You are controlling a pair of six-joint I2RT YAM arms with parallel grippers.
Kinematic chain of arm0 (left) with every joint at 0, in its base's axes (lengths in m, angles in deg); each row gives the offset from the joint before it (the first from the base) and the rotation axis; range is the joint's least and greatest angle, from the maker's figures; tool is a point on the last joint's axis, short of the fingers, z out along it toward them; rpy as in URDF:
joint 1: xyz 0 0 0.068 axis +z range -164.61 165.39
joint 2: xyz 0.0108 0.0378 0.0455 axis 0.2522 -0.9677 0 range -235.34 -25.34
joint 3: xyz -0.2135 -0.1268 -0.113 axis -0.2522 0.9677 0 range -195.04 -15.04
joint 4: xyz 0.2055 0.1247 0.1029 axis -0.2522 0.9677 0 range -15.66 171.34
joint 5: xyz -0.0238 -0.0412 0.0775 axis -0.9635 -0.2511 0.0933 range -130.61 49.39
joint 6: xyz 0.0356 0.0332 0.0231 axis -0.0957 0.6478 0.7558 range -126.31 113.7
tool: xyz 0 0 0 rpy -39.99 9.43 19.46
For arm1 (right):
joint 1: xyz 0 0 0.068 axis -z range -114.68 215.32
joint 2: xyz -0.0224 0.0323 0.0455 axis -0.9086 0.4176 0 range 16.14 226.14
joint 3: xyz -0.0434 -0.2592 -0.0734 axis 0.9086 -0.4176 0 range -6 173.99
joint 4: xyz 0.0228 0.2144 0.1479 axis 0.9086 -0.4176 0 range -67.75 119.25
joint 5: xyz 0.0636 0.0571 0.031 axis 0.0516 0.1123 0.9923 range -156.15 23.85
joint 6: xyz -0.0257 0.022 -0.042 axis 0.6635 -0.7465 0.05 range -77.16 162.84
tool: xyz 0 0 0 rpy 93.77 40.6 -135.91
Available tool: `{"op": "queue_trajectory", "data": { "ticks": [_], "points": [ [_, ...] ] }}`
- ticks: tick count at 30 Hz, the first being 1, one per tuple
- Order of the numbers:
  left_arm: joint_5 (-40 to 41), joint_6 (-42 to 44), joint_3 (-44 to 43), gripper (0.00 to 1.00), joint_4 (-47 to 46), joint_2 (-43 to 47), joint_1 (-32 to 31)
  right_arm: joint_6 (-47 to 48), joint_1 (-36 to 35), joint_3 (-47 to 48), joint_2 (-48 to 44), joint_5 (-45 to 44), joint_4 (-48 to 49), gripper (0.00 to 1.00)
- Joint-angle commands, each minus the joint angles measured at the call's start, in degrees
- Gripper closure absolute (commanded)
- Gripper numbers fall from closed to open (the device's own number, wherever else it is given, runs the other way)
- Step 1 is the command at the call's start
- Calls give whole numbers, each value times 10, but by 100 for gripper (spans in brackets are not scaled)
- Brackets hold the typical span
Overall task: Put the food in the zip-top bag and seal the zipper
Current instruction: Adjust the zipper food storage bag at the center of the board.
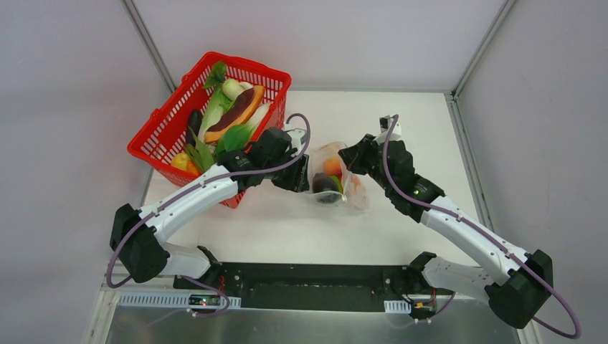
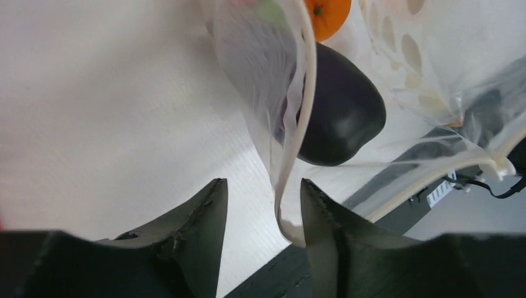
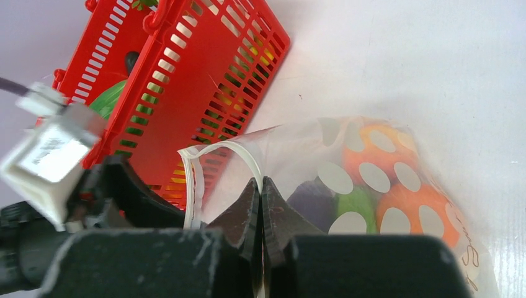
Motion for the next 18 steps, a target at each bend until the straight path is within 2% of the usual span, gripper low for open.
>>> {"op": "queue_trajectory", "data": {
  "ticks": [1, 3, 6, 9, 14, 16, 18],
  "points": [
    [-59, -49, 33, 65, -87, -15, -5, -4, 4, 2, -2, 8, 32, 100],
    [-59, -53, 22, 84, -88, -22, -4, -3, 4, 1, -5, 7, 29, 100],
    [-52, -46, -2, 100, -84, -17, -5, -2, 4, 0, -11, 5, 26, 100],
    [-49, -30, -58, 100, -58, -11, -4, 5, 5, -2, -23, 15, 29, 100],
    [-44, -19, -127, 100, -46, -26, -3, 3, 5, -56, -66, 24, 110, 100],
    [-39, -15, -157, 100, -11, -66, -3, -1, 5, -57, -66, 8, 106, 100],
    [-42, -11, -200, 100, 41, -103, -2, -1, 6, -31, -49, 2, 63, 100]
  ]
}}
